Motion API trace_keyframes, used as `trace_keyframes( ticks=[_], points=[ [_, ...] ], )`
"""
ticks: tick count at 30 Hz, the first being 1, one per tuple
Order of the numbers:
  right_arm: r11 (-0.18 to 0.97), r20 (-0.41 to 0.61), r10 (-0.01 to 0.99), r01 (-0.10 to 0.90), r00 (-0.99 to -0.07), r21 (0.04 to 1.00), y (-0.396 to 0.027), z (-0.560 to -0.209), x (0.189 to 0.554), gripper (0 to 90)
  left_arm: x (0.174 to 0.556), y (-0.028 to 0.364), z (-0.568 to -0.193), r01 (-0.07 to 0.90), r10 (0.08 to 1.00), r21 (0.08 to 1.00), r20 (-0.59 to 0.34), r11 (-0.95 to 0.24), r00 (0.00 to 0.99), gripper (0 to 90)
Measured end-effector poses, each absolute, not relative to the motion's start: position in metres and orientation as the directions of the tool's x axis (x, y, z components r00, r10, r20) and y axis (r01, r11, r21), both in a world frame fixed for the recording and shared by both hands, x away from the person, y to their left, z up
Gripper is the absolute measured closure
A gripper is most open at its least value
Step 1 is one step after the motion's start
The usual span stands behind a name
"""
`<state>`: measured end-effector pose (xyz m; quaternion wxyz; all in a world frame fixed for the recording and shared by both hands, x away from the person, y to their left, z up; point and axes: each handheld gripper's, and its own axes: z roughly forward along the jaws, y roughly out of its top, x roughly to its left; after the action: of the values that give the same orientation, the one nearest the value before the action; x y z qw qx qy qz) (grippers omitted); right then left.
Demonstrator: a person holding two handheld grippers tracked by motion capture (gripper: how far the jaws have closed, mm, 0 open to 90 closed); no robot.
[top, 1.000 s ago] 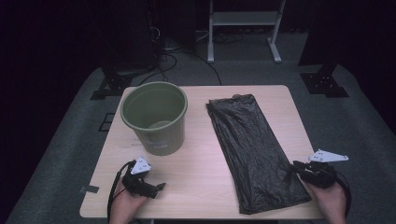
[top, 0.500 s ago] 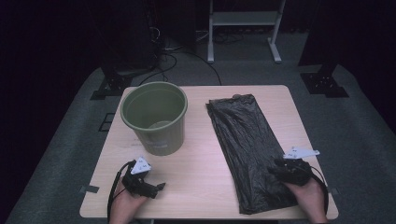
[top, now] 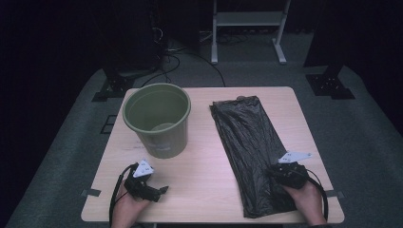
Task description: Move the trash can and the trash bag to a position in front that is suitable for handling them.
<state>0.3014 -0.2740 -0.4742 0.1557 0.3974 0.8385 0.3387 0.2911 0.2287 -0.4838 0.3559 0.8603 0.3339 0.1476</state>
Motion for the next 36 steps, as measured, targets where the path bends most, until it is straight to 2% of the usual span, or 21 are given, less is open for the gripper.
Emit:
trace_keyframes(
  ticks=[2,9,19,22,24,26,27,29,31,36],
  points=[
    [0.468,0.001,0.762,0.553,-0.647,0.689,-0.273,-0.474,0.300,90.0,0.291,0.229,-0.484,0.469,0.679,0.711,0.016,-0.524,0.734,0.0],
    [0.471,-0.016,0.773,0.556,-0.634,0.685,-0.279,-0.473,0.297,90.0,0.291,0.229,-0.484,0.469,0.680,0.711,0.016,-0.523,0.733,0.0],
    [0.435,-0.011,0.811,0.590,-0.585,0.681,-0.326,-0.471,0.274,90.0,0.291,0.229,-0.484,0.469,0.680,0.711,0.016,-0.523,0.733,0.0],
    [0.402,0.014,0.816,0.584,-0.578,0.705,-0.334,-0.467,0.271,80.1,0.291,0.229,-0.484,0.469,0.680,0.711,0.016,-0.523,0.733,0.0],
    [0.374,0.035,0.817,0.574,-0.576,0.729,-0.333,-0.463,0.273,62.4,0.291,0.229,-0.484,0.470,0.680,0.711,0.016,-0.523,0.733,0.0],
    [0.346,0.061,0.816,0.571,-0.575,0.744,-0.330,-0.461,0.278,51.8,0.291,0.229,-0.484,0.470,0.680,0.711,0.016,-0.523,0.733,0.0],
    [0.341,0.066,0.812,0.562,-0.580,0.753,-0.327,-0.461,0.282,42.9,0.291,0.229,-0.484,0.470,0.680,0.711,0.016,-0.523,0.733,0.0],
    [0.347,0.035,0.823,0.551,-0.567,0.758,-0.319,-0.462,0.289,33.4,0.291,0.229,-0.484,0.470,0.680,0.711,0.016,-0.523,0.733,0.0],
    [0.344,0.017,0.840,0.556,-0.542,0.757,-0.313,-0.464,0.296,19.2,0.291,0.229,-0.484,0.470,0.680,0.711,0.016,-0.523,0.733,0.0],
    [0.334,0.015,0.859,0.582,-0.512,0.742,-0.307,-0.471,0.308,3.5,0.291,0.229,-0.484,0.469,0.680,0.711,0.016,-0.523,0.733,0.0]
  ],
)
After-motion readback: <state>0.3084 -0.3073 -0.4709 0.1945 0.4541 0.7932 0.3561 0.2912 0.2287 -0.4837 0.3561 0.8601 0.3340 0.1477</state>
